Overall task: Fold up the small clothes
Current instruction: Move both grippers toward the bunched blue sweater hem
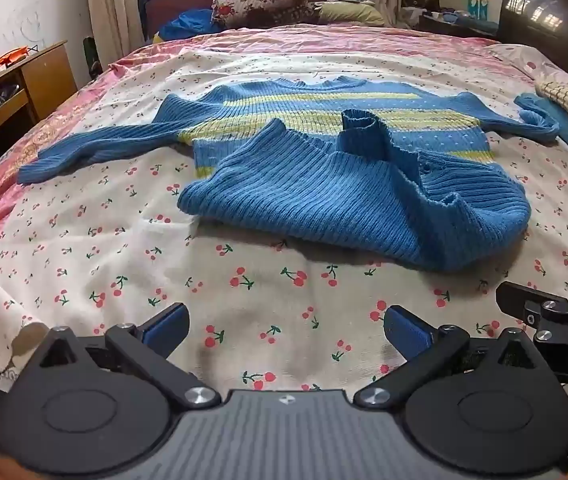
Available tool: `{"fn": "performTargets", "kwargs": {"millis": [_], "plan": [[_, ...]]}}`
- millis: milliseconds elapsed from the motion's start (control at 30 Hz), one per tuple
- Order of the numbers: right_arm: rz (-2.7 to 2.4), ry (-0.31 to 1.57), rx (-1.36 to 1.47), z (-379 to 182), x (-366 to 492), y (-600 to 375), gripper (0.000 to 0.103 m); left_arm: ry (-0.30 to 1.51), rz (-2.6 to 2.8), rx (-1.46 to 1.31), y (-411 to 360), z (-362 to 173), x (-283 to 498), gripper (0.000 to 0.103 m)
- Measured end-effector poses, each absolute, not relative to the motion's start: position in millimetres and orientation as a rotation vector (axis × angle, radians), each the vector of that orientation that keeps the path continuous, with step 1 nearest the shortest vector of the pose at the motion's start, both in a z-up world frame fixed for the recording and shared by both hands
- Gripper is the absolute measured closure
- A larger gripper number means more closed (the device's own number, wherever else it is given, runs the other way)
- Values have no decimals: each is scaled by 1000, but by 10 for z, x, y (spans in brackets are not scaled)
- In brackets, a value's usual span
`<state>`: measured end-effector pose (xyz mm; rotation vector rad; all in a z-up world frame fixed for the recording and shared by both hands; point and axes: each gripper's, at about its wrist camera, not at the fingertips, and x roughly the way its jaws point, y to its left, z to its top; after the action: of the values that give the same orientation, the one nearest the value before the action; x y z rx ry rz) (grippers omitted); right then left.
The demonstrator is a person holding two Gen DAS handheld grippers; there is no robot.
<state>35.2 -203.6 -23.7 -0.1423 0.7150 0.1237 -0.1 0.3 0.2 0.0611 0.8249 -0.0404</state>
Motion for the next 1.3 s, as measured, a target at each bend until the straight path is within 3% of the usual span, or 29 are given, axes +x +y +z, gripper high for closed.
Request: {"fn": "performTargets", "kwargs": {"millis": [500, 1300], "plan": [[128, 727, -155, -267, 339, -2041, 1, 946, -40, 74, 0, -211, 87, 0], [136, 739, -170, -300, 383, -1973, 1, 974, -47, 36, 52, -239, 92, 0]]}}
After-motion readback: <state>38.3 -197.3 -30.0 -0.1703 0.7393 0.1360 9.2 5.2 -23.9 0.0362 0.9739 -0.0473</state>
